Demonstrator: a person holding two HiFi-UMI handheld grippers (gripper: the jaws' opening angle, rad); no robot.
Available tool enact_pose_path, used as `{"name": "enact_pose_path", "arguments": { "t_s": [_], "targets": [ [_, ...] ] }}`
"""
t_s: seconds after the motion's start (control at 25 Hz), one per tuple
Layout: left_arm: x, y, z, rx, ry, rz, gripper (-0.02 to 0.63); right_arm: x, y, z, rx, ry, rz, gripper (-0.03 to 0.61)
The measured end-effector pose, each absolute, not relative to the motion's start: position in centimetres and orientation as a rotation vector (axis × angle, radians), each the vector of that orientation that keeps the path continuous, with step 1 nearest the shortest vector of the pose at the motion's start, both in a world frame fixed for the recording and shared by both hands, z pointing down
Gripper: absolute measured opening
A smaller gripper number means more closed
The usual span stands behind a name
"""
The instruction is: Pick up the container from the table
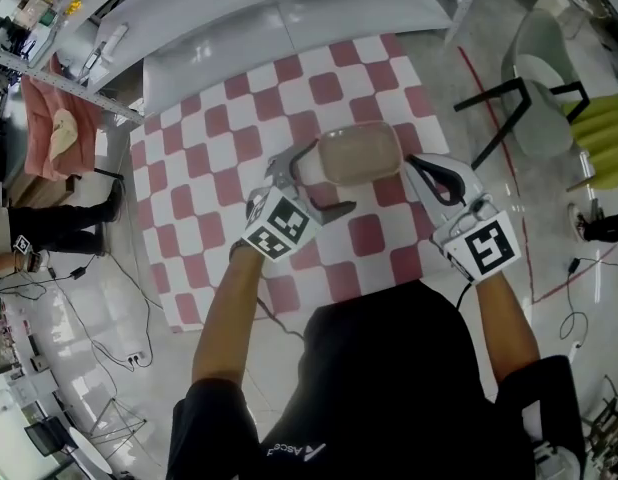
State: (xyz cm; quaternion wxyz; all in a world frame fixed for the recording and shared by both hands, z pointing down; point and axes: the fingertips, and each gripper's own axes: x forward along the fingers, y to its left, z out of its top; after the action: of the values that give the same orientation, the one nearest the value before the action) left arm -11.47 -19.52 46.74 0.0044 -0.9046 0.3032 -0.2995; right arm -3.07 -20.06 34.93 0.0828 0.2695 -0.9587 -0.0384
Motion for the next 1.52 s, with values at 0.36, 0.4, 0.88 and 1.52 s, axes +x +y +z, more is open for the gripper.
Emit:
{"name": "enact_pose_path", "arguments": {
  "t_s": [0.36, 0.4, 0.88, 1.52],
  "targets": [
    [-11.6, -21.9, 50.6, -2.821, 0.808, -1.144, 0.597, -2.0, -21.1, 37.2, 0.827, -2.827, -0.049, 0.003],
    [-11.6, -22.4, 50.9, -2.820, 0.791, -1.160, 0.597, -1.8, -21.2, 37.4, 0.835, -2.821, -0.040, 0.003],
    [-11.0, -24.3, 54.5, -2.861, 0.567, -1.361, 0.598, 0.4, -23.2, 38.6, 0.927, -2.770, 0.015, 0.003],
    [-10.4, -24.7, 55.5, -2.876, 0.535, -1.362, 0.598, 2.4, -24.1, 40.5, 0.930, -2.740, 0.047, 0.003]
  ]
}}
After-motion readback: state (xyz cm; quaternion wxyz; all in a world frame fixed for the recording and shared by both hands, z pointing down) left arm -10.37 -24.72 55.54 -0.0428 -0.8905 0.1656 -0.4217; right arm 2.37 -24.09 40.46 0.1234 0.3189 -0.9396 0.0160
